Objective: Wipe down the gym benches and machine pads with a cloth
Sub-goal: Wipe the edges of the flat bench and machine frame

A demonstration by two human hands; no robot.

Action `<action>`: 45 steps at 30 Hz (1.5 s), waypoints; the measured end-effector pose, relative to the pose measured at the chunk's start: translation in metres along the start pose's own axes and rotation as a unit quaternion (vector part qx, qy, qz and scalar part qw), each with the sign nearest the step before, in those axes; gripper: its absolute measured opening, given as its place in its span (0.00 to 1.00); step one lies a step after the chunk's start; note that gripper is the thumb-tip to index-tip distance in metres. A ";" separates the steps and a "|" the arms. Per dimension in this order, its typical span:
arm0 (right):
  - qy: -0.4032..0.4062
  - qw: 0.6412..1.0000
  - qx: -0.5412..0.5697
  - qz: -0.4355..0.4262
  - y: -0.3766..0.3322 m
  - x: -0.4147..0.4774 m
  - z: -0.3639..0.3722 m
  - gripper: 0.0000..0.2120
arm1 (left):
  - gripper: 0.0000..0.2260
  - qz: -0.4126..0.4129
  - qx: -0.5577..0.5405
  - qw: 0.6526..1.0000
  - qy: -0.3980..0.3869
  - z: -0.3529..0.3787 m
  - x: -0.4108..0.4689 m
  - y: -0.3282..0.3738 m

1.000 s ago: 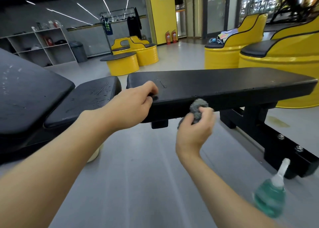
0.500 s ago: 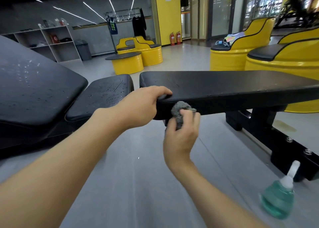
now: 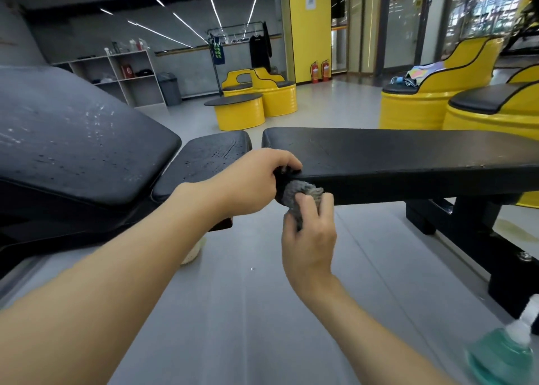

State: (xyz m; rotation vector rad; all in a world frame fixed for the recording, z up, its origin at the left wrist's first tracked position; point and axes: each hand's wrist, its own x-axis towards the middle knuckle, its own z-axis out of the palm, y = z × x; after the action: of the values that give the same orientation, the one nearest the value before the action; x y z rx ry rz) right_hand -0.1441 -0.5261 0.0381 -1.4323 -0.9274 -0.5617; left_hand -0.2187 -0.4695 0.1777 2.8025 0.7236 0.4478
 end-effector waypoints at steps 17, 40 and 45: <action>-0.171 0.859 -0.161 -0.456 -0.037 0.039 0.006 0.09 | 0.26 -0.143 0.057 0.984 0.086 -0.058 -0.096 -0.095; -0.206 0.795 -0.035 -0.569 -0.201 0.017 0.094 0.13 | 0.17 -0.097 0.285 0.911 0.281 -0.166 -0.187 -0.151; -0.246 0.725 -0.086 -0.638 -0.186 0.024 0.099 0.09 | 0.21 -0.075 0.342 0.881 0.319 -0.176 -0.221 -0.190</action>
State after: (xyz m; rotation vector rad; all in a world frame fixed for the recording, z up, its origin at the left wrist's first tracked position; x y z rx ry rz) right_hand -0.3009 -0.4439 0.1551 -0.8887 -2.3733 -1.3149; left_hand -0.5456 -0.3944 0.2363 3.1726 1.4659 1.3564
